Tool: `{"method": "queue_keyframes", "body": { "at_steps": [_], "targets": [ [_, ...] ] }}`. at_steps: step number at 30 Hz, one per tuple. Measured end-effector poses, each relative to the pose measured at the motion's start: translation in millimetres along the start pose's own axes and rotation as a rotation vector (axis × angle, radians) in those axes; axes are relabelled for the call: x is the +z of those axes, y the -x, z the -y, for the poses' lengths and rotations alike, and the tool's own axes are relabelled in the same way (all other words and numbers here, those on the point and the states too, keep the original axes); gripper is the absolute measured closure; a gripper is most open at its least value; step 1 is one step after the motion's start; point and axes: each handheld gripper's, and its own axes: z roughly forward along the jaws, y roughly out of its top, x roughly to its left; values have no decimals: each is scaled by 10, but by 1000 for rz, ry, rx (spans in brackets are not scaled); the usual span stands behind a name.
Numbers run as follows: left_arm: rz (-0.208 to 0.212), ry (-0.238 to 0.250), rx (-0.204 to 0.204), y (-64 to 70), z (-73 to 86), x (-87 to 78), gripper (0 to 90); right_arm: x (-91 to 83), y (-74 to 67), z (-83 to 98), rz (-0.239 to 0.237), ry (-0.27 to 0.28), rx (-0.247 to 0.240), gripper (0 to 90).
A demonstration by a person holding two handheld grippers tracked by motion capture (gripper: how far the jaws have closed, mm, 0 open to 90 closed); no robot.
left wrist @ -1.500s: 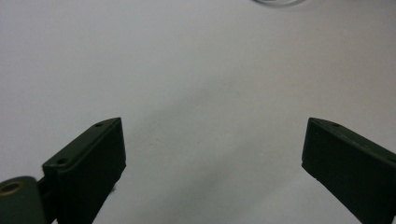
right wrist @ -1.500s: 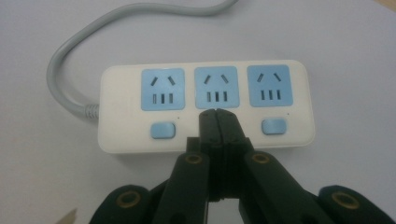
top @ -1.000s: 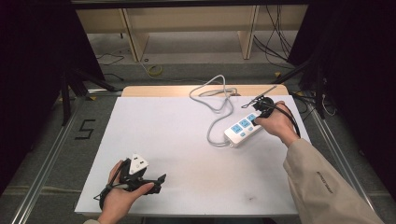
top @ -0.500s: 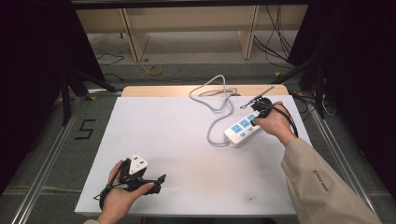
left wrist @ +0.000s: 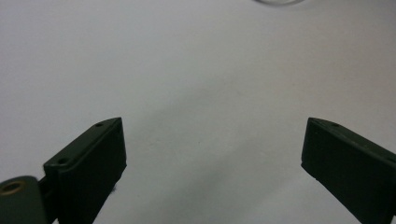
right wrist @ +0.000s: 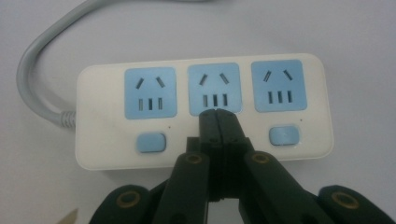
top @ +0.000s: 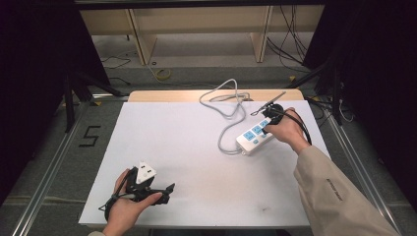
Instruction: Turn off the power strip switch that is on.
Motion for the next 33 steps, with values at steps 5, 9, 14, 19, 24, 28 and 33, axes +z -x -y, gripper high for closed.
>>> {"method": "queue_keyframes", "body": {
  "at_steps": [5,9,14,19,24,28,33],
  "targets": [
    [-1,1,3,-3,0,-1,62,29,8,-5,1,-6,2,900],
    [0,1,0,0,0,-1,62,51,11,-9,1,-11,5,900],
    [-1,1,1,0,0,-2,62,81,17,-11,4,-14,9,900],
    [0,1,0,0,0,-1,63,99,18,-14,3,-19,11,900],
    [0,2,3,-3,-1,-4,63,124,24,-15,6,-24,7,900],
    [1,1,0,0,1,-2,64,135,27,-17,6,-31,9,900],
    [1,2,0,1,0,-2,64,156,26,-15,9,-37,8,900]
  ]
}}
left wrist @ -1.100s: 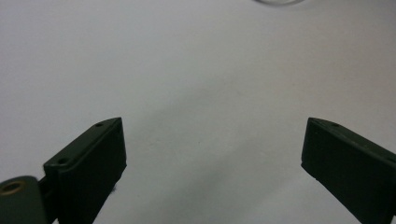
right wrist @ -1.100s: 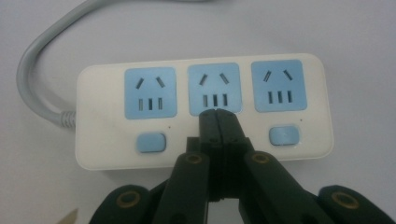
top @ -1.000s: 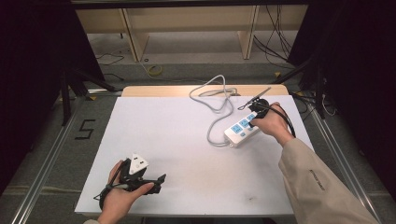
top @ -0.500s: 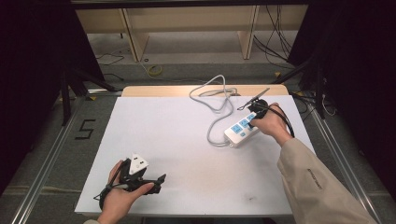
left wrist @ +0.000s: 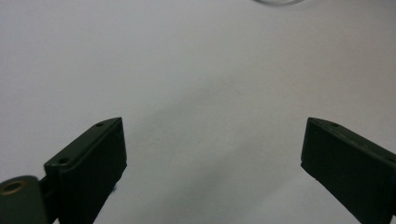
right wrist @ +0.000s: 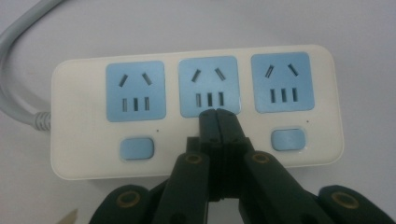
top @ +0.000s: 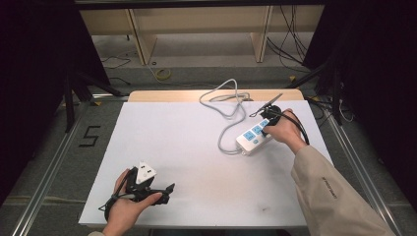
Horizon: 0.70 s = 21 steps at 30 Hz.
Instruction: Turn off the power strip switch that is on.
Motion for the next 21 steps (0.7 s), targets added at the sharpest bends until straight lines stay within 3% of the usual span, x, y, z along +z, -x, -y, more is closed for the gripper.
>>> {"method": "queue_keyframes", "body": {
  "at_steps": [21],
  "targets": [
    [-1,-1,3,2,-4,-6,66,10,11,-15,-16,-15,3,900]
  ]
}}
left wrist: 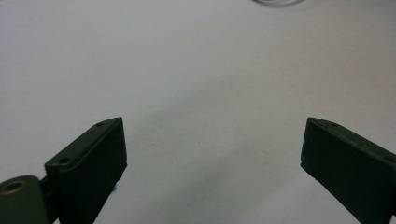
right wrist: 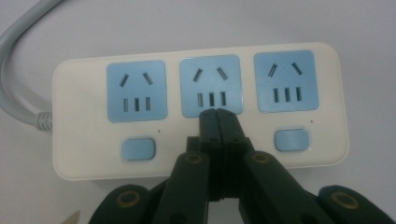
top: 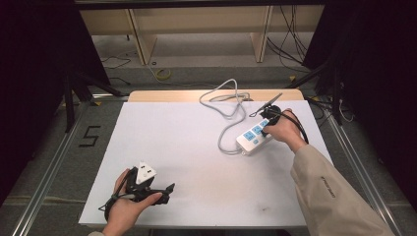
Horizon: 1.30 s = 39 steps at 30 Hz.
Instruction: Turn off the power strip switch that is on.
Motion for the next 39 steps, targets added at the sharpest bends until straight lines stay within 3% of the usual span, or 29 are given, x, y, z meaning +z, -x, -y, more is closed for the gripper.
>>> {"method": "queue_keyframes", "body": {
  "at_steps": [21,39],
  "targets": [
    [-3,2,-1,0,2,-4,67,8,-23,-74,15,-57,1,900],
    [-5,0,0,-1,5,-5,67,20,-30,-89,19,-74,2,900]
  ]
}}
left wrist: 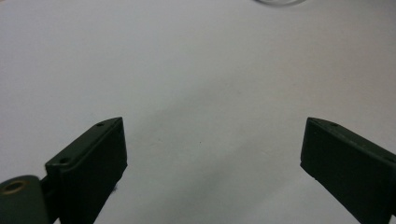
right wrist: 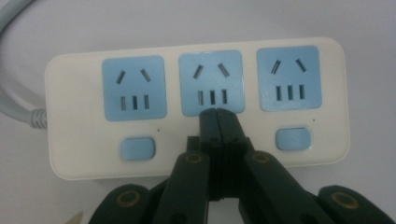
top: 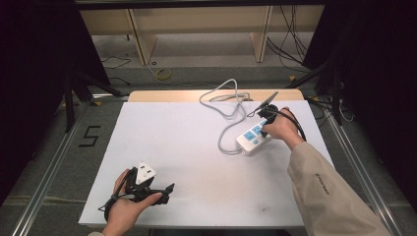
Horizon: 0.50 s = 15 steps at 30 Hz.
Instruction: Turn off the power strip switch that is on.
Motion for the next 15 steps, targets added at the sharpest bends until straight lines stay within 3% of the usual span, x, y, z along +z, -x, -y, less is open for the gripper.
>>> {"method": "queue_keyframes", "body": {
  "at_steps": [15],
  "targets": [
    [2,-4,2,0,0,1,67,2,-13,-20,9,-13,-9,900]
  ]
}}
